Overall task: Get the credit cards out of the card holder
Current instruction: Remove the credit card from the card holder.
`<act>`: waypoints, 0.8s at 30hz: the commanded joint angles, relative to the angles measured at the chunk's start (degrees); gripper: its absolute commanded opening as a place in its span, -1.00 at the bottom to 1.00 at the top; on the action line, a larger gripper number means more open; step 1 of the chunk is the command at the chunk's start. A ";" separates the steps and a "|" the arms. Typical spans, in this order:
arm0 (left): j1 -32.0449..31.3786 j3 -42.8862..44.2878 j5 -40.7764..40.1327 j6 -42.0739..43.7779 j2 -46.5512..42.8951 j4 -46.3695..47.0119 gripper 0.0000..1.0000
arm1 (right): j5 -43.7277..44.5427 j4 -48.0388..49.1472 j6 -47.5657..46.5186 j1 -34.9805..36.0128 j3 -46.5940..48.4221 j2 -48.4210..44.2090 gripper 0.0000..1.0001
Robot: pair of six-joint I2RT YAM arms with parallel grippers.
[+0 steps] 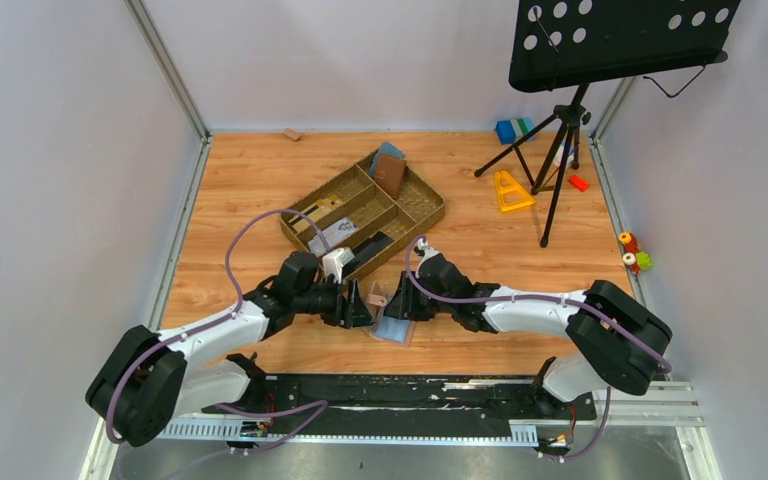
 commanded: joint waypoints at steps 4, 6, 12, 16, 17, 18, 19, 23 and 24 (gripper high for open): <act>-1.43 2.83 -2.32 1.03 1.73 0.79 0.56 | -0.53 3.06 0.16 0.48 0.13 -0.18 -0.33; -1.62 2.83 -2.40 0.92 2.14 1.13 0.58 | -0.72 3.17 0.16 0.51 0.09 -0.09 -0.33; -2.30 2.65 -2.96 0.78 4.00 2.29 0.54 | -0.77 3.35 0.22 0.51 0.09 0.09 -0.33; -2.36 2.49 -3.00 0.78 5.21 2.85 0.31 | -0.61 3.23 0.17 0.51 -0.06 -0.06 -0.33; -2.35 2.43 -2.83 0.77 5.32 2.98 0.29 | -0.36 2.99 0.17 0.51 -0.09 -0.17 -0.33; -2.34 2.35 -2.60 0.74 5.23 3.12 0.28 | -0.10 2.57 0.09 0.51 -0.09 -0.28 -0.33; -2.30 2.27 -2.46 0.73 5.10 3.25 0.29 | 0.31 2.15 0.08 0.46 -0.17 -0.45 -0.32; -2.34 2.16 -2.57 0.86 4.17 2.71 0.29 | 1.14 2.02 0.02 0.51 -0.85 -1.21 -0.29; -2.34 2.13 -2.60 0.79 4.06 2.61 0.29 | 1.11 2.15 -0.01 0.51 -0.80 -1.21 -0.28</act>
